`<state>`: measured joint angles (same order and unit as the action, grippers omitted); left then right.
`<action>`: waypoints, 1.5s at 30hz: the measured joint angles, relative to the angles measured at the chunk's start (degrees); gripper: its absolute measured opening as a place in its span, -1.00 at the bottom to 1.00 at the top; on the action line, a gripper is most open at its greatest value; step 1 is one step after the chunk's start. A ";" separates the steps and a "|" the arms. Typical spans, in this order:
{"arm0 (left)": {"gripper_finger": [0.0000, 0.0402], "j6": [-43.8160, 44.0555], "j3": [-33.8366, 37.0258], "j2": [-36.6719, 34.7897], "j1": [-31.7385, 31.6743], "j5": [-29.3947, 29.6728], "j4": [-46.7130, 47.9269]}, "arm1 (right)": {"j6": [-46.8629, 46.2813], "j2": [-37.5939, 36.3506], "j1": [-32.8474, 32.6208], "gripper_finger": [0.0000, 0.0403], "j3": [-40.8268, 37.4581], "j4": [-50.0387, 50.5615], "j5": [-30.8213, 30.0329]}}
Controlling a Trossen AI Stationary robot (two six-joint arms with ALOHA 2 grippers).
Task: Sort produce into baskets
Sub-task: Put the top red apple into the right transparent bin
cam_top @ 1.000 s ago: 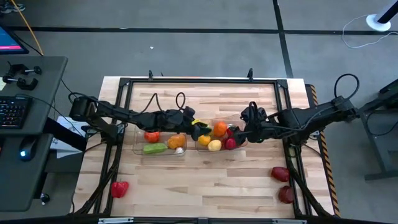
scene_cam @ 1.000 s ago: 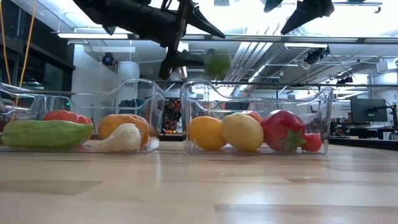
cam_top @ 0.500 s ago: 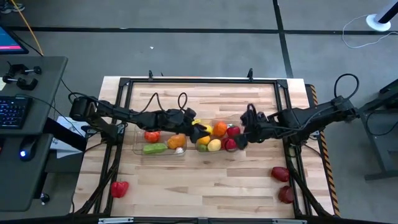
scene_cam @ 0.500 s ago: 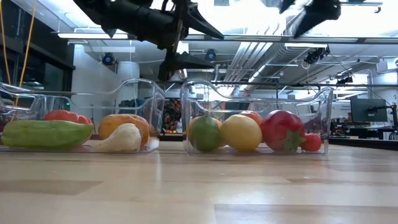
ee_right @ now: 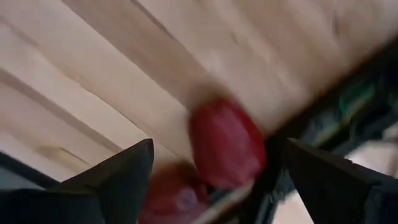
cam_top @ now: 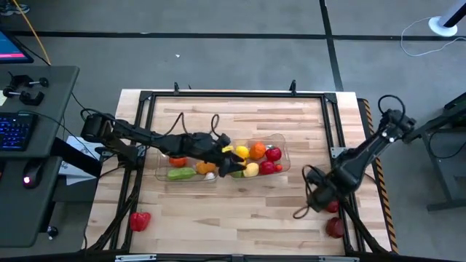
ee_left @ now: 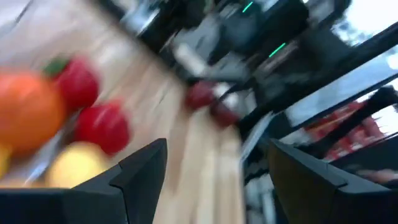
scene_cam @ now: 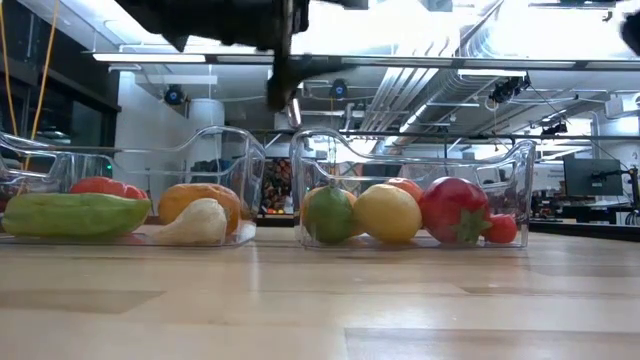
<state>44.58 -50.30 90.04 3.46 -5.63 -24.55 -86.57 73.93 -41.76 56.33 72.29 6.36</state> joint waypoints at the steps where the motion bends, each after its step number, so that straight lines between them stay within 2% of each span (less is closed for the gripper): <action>1: 0.29 -0.13 -0.02 -0.03 -0.20 -0.03 -2.87 | -2.02 0.00 -1.27 0.74 -1.53 -0.66 1.72; 6: 0.29 2.04 -0.04 -2.78 -2.13 -5.39 -12.73 | -7.44 0.02 -5.11 0.74 -7.23 -1.86 12.04; 14: 0.29 0.36 -0.07 -11.79 -1.53 -5.88 -15.25 | -7.44 0.09 -6.03 0.74 -12.66 -12.66 10.22; 21: 0.29 -3.65 -0.06 -19.80 2.42 -5.86 -15.24 | -4.41 2.95 -6.03 0.74 -17.26 -15.46 10.16; 27: 0.29 -5.76 -0.05 -22.99 4.45 -5.82 -13.81 | -3.56 4.22 -6.03 0.73 -17.81 -19.41 7.81; 30: 0.29 -4.22 -0.06 -23.28 5.21 -5.88 -11.76 | -5.15 4.17 -5.85 0.62 -17.57 -20.13 7.56; 32: 0.29 -0.64 -0.04 -23.25 5.55 -8.45 -10.61 | -5.03 4.20 -5.78 0.50 -15.60 -20.66 5.34; 34: 0.29 2.85 -0.02 -23.26 5.62 -14.68 -11.22 | -4.48 4.17 -4.99 0.38 -12.11 -20.56 2.11; 36: 0.29 4.06 -0.02 -24.19 5.69 -18.41 -11.67 | -3.18 4.12 -3.64 0.38 -7.56 -19.02 -3.23; 42: 0.29 1.42 -0.02 -27.94 5.05 -18.80 -11.38 | 6.00 3.98 3.26 0.42 6.00 -17.77 -29.22; 45: 0.29 0.31 -0.02 -28.97 4.38 -18.23 -11.22 | 13.51 3.98 8.92 0.57 8.15 -19.82 -36.17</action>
<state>44.90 -50.33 61.07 7.84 -23.86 -35.77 -73.06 77.91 -32.84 64.48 52.47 -29.82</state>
